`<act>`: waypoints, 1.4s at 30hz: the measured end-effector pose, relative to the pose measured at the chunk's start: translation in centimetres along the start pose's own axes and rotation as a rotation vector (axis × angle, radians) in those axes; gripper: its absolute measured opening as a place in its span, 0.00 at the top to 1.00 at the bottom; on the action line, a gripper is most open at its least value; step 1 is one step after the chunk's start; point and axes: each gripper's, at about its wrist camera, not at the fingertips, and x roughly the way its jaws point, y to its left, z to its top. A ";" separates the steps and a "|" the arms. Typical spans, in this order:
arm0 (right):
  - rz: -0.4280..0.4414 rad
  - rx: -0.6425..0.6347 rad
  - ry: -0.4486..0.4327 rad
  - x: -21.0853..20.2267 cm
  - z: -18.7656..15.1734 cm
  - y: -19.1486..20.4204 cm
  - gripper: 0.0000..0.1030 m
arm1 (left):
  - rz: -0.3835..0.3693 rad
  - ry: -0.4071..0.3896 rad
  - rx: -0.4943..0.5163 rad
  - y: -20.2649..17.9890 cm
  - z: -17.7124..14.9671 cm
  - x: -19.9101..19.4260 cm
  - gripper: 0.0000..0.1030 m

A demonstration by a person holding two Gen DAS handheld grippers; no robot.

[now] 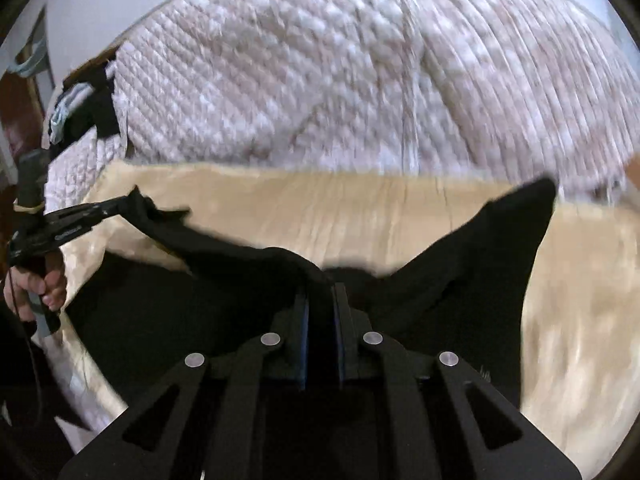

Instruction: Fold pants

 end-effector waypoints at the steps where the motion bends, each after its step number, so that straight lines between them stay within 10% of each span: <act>1: 0.000 0.036 0.033 0.0 -1.7 0.3 0.91 | 0.001 0.017 -0.009 -0.2 -1.3 -0.4 0.96; 7: -0.035 0.197 0.191 1.3 -8.4 0.3 0.89 | 0.011 0.172 -0.034 -1.1 -7.5 -0.5 0.96; 14: 0.015 0.312 0.126 -1.5 -10.6 -0.5 0.69 | 0.013 0.188 -0.134 0.4 -9.0 -2.8 0.93; 18: 0.002 0.417 0.053 -3.3 -11.3 -1.8 0.48 | 0.051 0.133 -0.153 0.7 -6.8 -2.5 0.59; 22: -0.071 0.534 0.013 -4.3 -12.0 -4.0 0.48 | 0.127 0.135 -0.150 0.7 -4.6 1.1 0.54; 31: -0.097 0.769 -0.009 -3.0 -12.4 -8.9 0.48 | 0.234 0.191 -0.104 0.8 -4.1 6.5 0.56; 34: -0.112 0.803 -0.035 -2.6 -12.2 -9.4 0.48 | 0.277 0.174 -0.084 0.7 -4.0 6.2 0.93; 36: -0.129 0.807 -0.061 -2.7 -12.0 -9.4 0.48 | 0.275 0.158 -0.111 1.2 -3.9 5.3 0.95; 40: -0.174 0.806 -0.089 -3.2 -11.7 -9.9 0.86 | 0.272 0.067 -0.189 2.5 -3.8 2.1 0.96; 42: -0.153 0.846 -0.091 -3.0 -11.9 -10.8 0.88 | 0.263 0.037 -0.219 3.0 -3.7 0.7 0.96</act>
